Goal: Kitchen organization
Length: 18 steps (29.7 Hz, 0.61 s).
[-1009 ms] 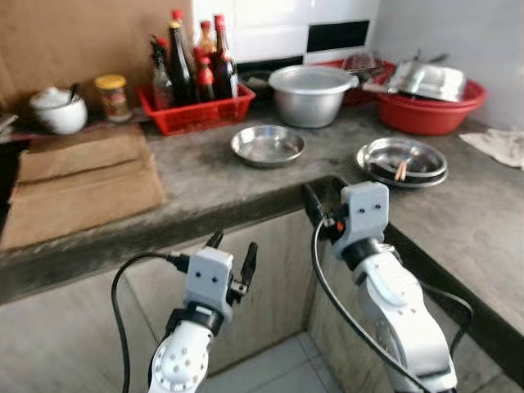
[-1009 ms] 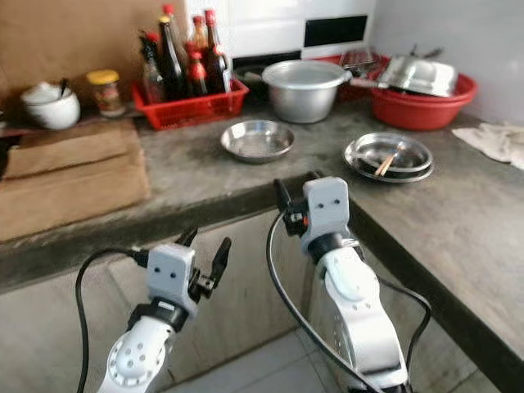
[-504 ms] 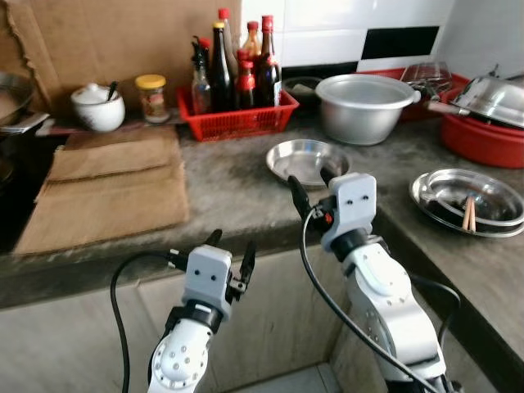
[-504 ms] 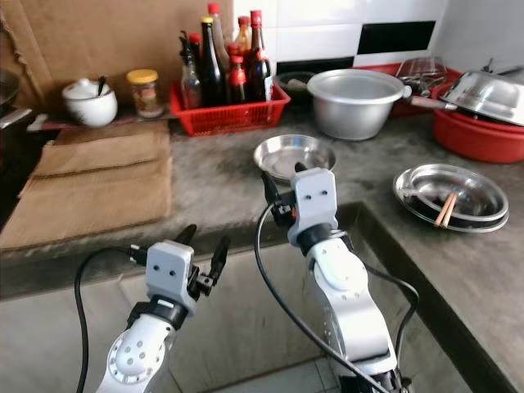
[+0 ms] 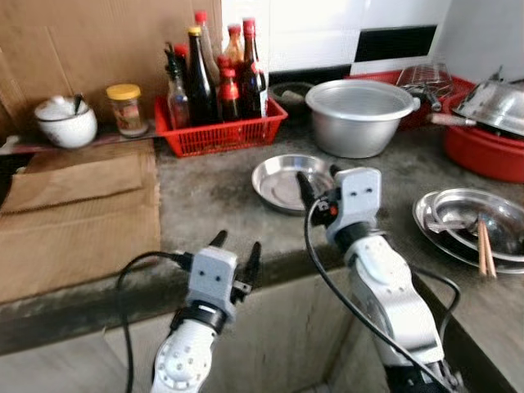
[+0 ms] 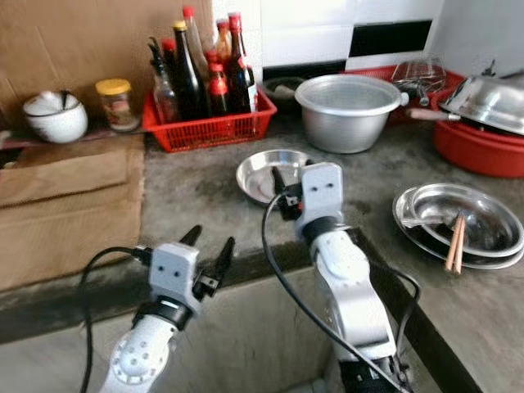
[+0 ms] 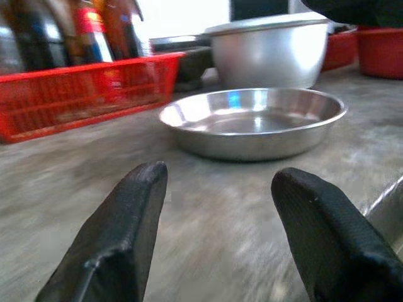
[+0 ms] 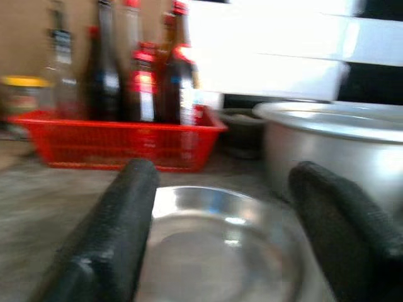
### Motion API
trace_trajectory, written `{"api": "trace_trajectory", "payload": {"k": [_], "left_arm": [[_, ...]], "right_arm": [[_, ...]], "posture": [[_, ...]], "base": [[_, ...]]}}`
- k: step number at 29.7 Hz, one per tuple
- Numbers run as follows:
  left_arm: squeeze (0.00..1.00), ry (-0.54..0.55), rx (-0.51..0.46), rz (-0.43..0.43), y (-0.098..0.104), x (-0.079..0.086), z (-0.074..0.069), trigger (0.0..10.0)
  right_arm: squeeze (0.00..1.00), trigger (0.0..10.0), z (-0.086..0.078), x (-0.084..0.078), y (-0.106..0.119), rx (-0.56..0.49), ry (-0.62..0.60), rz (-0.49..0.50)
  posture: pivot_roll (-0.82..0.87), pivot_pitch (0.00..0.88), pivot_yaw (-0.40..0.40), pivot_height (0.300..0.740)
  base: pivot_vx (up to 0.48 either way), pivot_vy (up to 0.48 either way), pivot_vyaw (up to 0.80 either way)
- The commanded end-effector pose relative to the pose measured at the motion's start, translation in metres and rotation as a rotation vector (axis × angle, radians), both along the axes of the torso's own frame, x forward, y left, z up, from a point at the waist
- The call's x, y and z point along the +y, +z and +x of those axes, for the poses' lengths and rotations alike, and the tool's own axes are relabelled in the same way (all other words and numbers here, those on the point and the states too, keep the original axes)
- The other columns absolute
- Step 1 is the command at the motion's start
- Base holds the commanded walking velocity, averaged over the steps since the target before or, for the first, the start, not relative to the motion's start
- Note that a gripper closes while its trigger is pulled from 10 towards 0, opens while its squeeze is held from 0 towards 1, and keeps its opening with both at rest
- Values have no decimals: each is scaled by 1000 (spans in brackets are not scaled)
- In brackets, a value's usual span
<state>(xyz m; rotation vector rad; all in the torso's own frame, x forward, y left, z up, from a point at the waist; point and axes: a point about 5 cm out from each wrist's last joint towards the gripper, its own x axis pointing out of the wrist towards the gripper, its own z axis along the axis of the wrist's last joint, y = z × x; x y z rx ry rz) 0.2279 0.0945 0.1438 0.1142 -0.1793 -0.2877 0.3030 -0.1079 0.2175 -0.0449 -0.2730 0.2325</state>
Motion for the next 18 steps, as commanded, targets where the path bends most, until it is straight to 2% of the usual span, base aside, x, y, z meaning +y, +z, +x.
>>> {"api": "trace_trajectory", "payload": {"k": [1,3,4,5,6,11,14,17,18], "left_arm": [[0,-28,4,-18,1,-7,-1,10000],[0,-31,5,-19,0,-7,-1,10000],[0,-37,6,-20,0,-8,-2,10000],[0,-43,6,-21,0,-9,-2,10000],[0,-43,9,-25,0,-10,-2,10000],[0,-38,9,-30,0,-11,-2,10000],[0,-42,13,-35,-1,-12,-4,10000],[0,-44,16,-33,-2,-13,-5,10000],[0,-45,15,-30,-2,-13,-5,10000]], "right_arm": [[1000,10000,9,-15,-3,55,-72,0],[1000,10000,11,-16,-3,69,-83,-6],[247,10000,14,-17,-3,84,-94,-6],[0,10000,18,-18,-3,107,-106,-21],[0,10000,24,-18,-5,167,-120,0],[0,10000,28,-16,-3,204,-106,43],[0,10000,35,-13,2,300,-35,120],[0,10000,43,-15,3,344,-60,111],[0,10000,51,-16,1,399,-71,104]], "posture": [[29,53,-31,740],[29,53,-31,740],[31,53,-32,740],[33,54,-34,740],[34,51,-36,740],[34,51,-36,740],[39,52,-45,740],[38,51,-46,740],[44,49,-48,740]], "base": [[0,0,0],[0,0,0],[0,0,0],[0,0,0],[0,0,0],[0,0,0],[0,0,0],[0,0,0],[0,0,0]]}}
